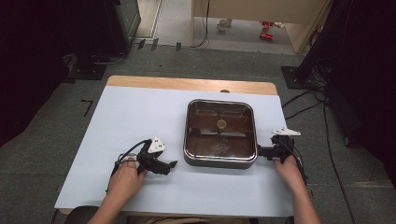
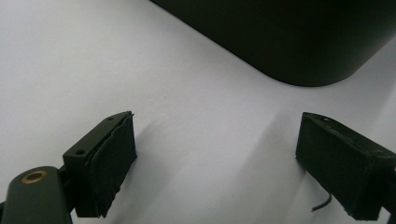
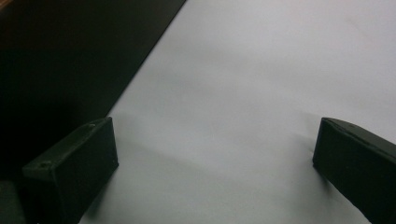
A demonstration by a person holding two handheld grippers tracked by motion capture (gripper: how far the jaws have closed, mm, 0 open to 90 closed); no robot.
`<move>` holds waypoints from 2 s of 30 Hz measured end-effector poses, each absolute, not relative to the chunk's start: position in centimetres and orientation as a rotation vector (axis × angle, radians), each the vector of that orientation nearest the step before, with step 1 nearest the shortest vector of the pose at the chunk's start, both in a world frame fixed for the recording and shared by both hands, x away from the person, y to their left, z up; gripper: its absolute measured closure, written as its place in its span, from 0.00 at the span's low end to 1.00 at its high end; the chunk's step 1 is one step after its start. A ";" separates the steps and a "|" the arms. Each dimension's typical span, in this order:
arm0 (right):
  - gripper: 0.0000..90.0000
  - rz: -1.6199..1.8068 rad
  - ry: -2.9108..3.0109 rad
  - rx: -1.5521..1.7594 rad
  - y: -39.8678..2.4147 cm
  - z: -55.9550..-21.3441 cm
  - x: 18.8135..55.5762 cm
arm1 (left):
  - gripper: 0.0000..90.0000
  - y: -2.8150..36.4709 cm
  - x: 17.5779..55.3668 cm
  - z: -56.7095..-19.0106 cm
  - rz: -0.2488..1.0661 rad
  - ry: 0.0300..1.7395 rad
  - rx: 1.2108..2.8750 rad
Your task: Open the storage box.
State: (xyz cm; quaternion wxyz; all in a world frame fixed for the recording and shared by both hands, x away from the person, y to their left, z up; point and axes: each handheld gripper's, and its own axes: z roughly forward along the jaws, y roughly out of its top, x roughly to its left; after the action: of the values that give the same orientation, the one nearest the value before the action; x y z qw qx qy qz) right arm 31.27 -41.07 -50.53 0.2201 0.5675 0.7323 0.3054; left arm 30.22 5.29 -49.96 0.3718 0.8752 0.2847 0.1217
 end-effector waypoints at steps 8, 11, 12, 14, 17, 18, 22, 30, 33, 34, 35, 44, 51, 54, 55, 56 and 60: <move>0.00 0.845 2.025 1.571 -41.1 -50.5 31.3 | 0.13 5.2 30.2 -50.0 0.313 0.731 2.245; 0.00 0.845 2.025 1.571 -41.1 -50.5 31.3 | 0.13 5.2 30.2 -49.9 0.316 0.733 2.245; 0.00 0.845 2.025 1.571 -41.1 -50.5 31.3 | 0.13 5.2 30.2 -49.9 0.317 0.733 2.245; 0.00 0.845 2.025 1.571 -41.1 -50.5 31.3 | 0.13 5.2 30.2 -49.9 0.316 0.734 2.245; 0.00 0.845 2.025 1.571 -41.1 -50.5 31.3 | 0.12 5.2 30.2 -50.0 0.315 0.735 2.245; 0.00 0.845 2.025 1.570 -41.1 -50.5 31.3 | 0.13 5.2 30.2 -50.0 0.315 0.734 2.245; 0.00 0.845 2.025 1.571 -41.1 -50.5 31.3 | 0.12 5.2 30.2 -50.0 0.315 0.734 2.245; 0.00 0.843 2.026 1.571 -41.1 -50.5 31.3 | 0.12 5.2 30.2 -50.0 0.313 0.735 2.245; 0.00 0.843 2.026 1.571 -41.1 -50.5 31.3 | 0.13 5.2 30.2 -50.0 0.313 0.735 2.244; 0.00 0.843 2.026 1.571 -41.1 -50.5 31.3 | 0.13 5.2 30.2 -50.0 0.314 0.735 2.244; 0.00 0.843 2.026 1.571 -41.1 -50.5 31.3 | 0.12 5.2 30.2 -50.0 0.314 0.735 2.244; 0.00 0.845 2.025 1.571 -41.1 -50.5 31.3 | 0.12 4.7 30.0 -49.8 0.333 0.787 2.246; 0.00 0.845 2.025 1.571 -41.1 -50.5 31.3 | 0.12 4.3 30.5 -49.3 0.316 0.790 2.312; 0.00 0.845 2.025 1.571 -41.1 -50.5 31.3 | 0.12 4.1 30.6 -49.1 0.307 0.797 2.328; 0.00 0.844 2.025 1.571 -41.1 -50.5 31.3 | 0.13 4.1 30.7 -49.0 0.302 0.803 2.336; 0.00 0.845 2.026 1.570 -41.1 -50.5 31.3 | 0.14 4.0 30.7 -48.9 0.299 0.808 2.343; 0.00 0.844 2.025 1.571 -41.1 -50.5 31.3 | 0.18 3.7 30.8 -48.6 0.281 0.811 2.371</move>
State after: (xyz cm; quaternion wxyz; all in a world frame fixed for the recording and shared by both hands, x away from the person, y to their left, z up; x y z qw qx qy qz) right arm 31.28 -41.06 -50.52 0.2196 0.5679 0.7322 0.3053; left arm 30.77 3.73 -48.60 0.3051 0.8954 0.3064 0.1062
